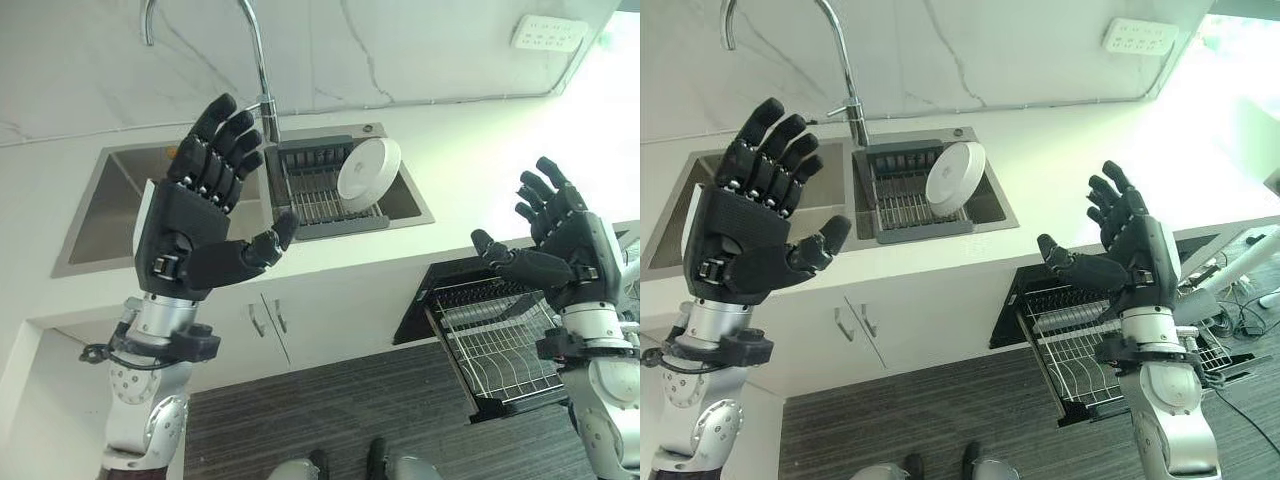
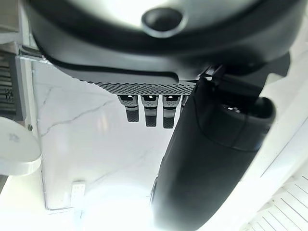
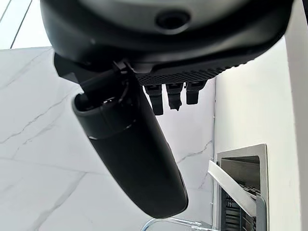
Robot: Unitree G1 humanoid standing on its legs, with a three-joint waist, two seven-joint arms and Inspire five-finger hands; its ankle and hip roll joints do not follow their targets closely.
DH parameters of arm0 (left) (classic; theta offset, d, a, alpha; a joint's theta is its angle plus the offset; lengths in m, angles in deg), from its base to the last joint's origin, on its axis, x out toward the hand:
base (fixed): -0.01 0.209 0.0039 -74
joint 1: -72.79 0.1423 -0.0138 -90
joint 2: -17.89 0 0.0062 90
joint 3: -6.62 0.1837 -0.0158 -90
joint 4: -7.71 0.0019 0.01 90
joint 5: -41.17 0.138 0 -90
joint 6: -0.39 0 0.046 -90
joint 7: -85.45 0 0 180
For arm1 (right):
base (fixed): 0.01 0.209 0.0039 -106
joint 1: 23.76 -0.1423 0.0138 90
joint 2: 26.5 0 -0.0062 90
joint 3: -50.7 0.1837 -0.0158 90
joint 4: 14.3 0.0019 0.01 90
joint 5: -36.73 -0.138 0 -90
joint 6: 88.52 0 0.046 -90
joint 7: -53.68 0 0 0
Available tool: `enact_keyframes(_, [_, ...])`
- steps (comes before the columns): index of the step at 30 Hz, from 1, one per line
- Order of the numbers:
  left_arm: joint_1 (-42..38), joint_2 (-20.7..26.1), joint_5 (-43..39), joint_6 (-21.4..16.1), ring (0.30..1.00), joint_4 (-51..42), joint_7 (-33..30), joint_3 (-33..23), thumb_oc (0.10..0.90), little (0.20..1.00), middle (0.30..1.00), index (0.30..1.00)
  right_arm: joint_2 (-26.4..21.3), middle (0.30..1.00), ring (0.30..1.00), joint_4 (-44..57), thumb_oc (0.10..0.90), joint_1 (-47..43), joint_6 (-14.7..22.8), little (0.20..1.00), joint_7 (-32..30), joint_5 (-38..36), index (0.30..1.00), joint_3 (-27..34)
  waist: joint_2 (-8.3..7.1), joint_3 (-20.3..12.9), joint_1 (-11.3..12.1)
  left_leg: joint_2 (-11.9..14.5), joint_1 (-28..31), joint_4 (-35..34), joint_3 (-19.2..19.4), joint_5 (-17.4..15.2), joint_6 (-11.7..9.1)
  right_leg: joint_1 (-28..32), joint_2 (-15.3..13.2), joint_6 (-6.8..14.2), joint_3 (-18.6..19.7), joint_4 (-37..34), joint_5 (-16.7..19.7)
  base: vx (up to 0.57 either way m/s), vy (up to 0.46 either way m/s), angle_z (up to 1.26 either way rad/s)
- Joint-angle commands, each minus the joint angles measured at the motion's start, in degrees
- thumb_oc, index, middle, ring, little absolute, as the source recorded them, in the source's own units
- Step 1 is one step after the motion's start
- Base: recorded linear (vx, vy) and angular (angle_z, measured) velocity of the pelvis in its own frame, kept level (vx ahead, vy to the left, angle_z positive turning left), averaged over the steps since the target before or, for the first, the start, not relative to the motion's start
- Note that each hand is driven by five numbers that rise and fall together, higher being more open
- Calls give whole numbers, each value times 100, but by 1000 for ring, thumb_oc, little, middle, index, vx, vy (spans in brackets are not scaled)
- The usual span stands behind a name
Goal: Place the dishes in the dishwasher.
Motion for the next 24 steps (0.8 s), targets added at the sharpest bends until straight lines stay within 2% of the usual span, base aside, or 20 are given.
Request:
enact_keyframes(1, [-280,-13,-226,-486,900,-569,298,-116,800,900,900,900,-218,900,900,386,800,-603,797,900,215,-59,900,332,1,-271,49,497,84,333,359,-461,-348,239,-26,453,96,-37,-628,14,-27,23])
enact_keyframes(6, [-305,-55,-227,-578,900,-372,295,7,800,900,900,900,-112,900,900,426,800,-777,990,900,455,-9,900,94,163,-328,38,448,-171,333,159,-436,-417,293,130,501,46,-37,-695,32,46,28])
enact_keyframes(10, [-421,-94,-154,-594,900,-284,266,109,800,900,900,900,-140,900,900,440,800,-818,968,900,709,-41,900,-39,105,-363,48,350,-126,333,75,-508,-349,366,125,501,47,-37,-750,74,102,5])
enact_keyframes(14, [-454,-134,-33,-599,900,-263,215,107,800,900,900,900,19,900,900,448,800,-666,928,900,805,-539,900,97,31,-444,19,267,-70,333,72,-664,-257,411,42,583,13,-37,-731,168,193,-6])
enact_keyframes(20, [-528,-8,7,-556,900,-250,298,17,800,900,900,900,179,900,900,430,800,-636,981,900,776,-420,900,159,-21,-329,98,187,3,333,106,-745,-91,495,-112,726,-119,-37,-583,118,169,-8])
enact_keyframes(22, [-519,104,-16,-567,900,-228,407,-35,800,900,900,900,254,900,900,414,800,-665,1059,900,585,-405,900,125,10,-244,166,208,23,333,79,-725,20,728,-74,789,-335,-37,-342,135,217,-1])
enact_keyframes(23, [-495,135,-43,-582,900,-200,473,-41,800,900,900,900,284,900,900,396,800,-667,1124,900,513,-433,900,107,72,-205,164,229,85,333,20,-745,86,900,6,830,-395,-18,-9,132,196,18])
enact_keyframes(24, [-474,95,87,-707,900,-147,555,-28,800,900,900,900,377,900,900,307,800,-661,1140,900,614,-736,900,90,118,-105,126,223,143,333,-74,-722,136,688,-61,790,-315,390,317,103,155,24])
